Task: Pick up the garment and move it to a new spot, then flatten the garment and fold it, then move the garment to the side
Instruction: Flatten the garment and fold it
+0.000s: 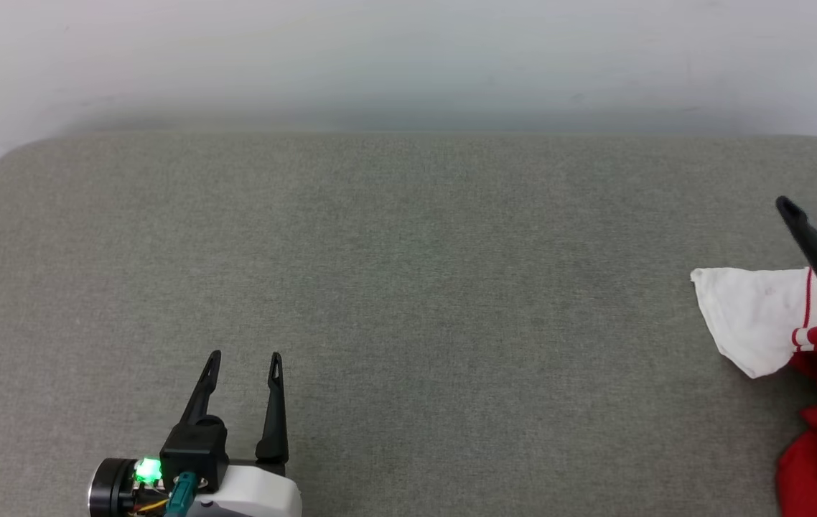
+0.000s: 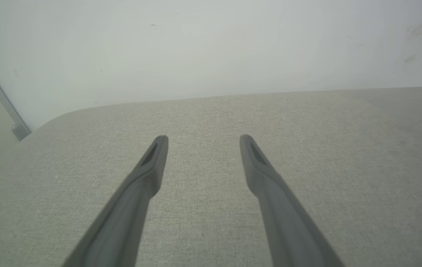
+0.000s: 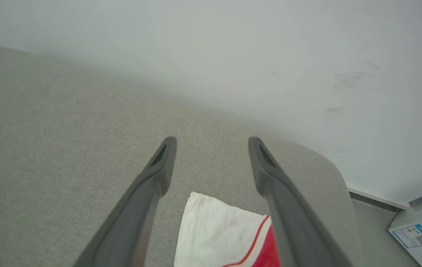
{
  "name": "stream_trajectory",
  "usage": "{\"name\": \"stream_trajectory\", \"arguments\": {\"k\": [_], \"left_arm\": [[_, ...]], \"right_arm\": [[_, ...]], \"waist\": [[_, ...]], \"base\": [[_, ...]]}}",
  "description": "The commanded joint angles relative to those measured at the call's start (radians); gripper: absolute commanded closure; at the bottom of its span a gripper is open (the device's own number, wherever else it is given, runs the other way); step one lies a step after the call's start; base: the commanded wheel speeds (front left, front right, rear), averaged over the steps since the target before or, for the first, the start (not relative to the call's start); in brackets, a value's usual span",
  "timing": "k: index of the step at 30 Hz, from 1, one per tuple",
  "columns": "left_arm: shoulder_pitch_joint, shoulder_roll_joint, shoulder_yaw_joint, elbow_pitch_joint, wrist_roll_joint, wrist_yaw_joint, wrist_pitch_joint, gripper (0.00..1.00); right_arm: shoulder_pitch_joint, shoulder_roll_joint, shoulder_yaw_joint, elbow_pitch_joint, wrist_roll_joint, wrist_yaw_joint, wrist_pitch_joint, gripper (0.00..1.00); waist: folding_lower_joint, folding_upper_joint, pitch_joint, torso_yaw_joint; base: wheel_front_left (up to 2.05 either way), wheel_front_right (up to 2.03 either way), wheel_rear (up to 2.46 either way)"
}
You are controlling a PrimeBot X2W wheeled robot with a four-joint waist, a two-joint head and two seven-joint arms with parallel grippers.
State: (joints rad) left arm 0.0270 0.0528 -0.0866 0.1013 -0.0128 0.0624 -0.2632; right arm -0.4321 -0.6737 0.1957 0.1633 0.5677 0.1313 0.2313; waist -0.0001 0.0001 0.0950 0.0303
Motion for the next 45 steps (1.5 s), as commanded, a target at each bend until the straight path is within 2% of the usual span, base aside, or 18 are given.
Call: {"name": "stream_trajectory", "arguments": {"k": [1, 7, 12, 21, 29, 30, 31, 32, 33, 38, 45], "left_arm": [[-0.02, 0.001, -0.003, -0.008, 0.002, 0.002, -0.002, 0.0], [-0.053, 0.0, -0.016, -0.022, -0.004, 0.009, -0.002, 0.0], [-0.081, -0.001, -0.029, -0.029, -0.011, 0.013, -0.002, 0.0], [-0.137, -0.003, -0.055, -0.044, -0.023, 0.025, -0.002, 0.0], [-0.155, -0.003, -0.059, -0.042, -0.027, 0.033, -0.002, 0.0], [-0.153, -0.003, -0.057, -0.039, -0.027, 0.034, -0.002, 0.0], [-0.153, -0.003, -0.057, -0.039, -0.027, 0.034, -0.002, 0.0], [-0.149, -0.003, -0.054, -0.036, -0.027, 0.036, -0.002, 0.0], [-0.144, -0.003, -0.053, -0.034, -0.027, 0.035, -0.002, 0.0], [-0.121, -0.003, -0.043, -0.026, -0.024, 0.034, -0.002, 0.0], [-0.078, 0.003, -0.019, -0.028, -0.015, 0.032, -0.002, 0.0]], "right_arm": [[-0.038, -0.014, 0.048, -0.008, 0.018, -0.001, 0.107, 0.0], [-0.107, -0.083, 0.166, 0.028, 0.076, -0.001, 0.427, 0.0], [-0.144, -0.094, 0.18, 0.12, 0.098, -0.001, 0.556, 0.0], [-0.183, -0.05, 0.213, 0.318, 0.049, -0.001, 0.572, 0.0], [-0.164, -0.018, 0.253, 0.472, 0.027, -0.002, 0.545, 0.0], [-0.166, -0.016, 0.247, 0.482, 0.035, -0.002, 0.533, 0.42], [-0.166, -0.016, 0.247, 0.482, 0.035, -0.002, 0.533, 0.42], [-0.17, -0.012, 0.236, 0.489, 0.046, -0.002, 0.516, 0.95], [-0.174, -0.009, 0.227, 0.493, 0.054, -0.002, 0.5, 1.0], [-0.184, -0.016, 0.201, 0.471, 0.082, -0.001, 0.378, 1.0], [-0.162, -0.035, 0.18, 0.32, 0.16, -0.001, 0.229, 1.0]], "waist": [[0.0001, -0.0001, 0.03, 0.028], [0.0001, -0.0001, 0.087, 0.076], [0.0001, -0.0001, 0.143, 0.111], [0.0001, -0.0001, 0.237, 0.151], [0.0001, -0.0001, 0.264, 0.153], [0.0001, -0.0001, 0.261, 0.151], [0.0001, -0.0001, 0.261, 0.151], [0.0001, -0.0001, 0.255, 0.147], [0.0001, -0.0001, 0.248, 0.143], [0.0001, -0.0001, 0.196, 0.119], [0.0001, -0.0001, 0.111, 0.078]], "base": [[0.0, 0.0, 0.0], [0.0, 0.0, 0.0], [0.0, 0.0, 0.0], [0.0, 0.0, 0.0], [0.0, 0.0, 0.0], [0.0, 0.0, 0.0], [0.0, 0.0, 0.0], [0.0, 0.0, 0.0], [0.0, 0.0, 0.0], [0.0, 0.0, 0.0], [0.0, 0.0, 0.0]]}}
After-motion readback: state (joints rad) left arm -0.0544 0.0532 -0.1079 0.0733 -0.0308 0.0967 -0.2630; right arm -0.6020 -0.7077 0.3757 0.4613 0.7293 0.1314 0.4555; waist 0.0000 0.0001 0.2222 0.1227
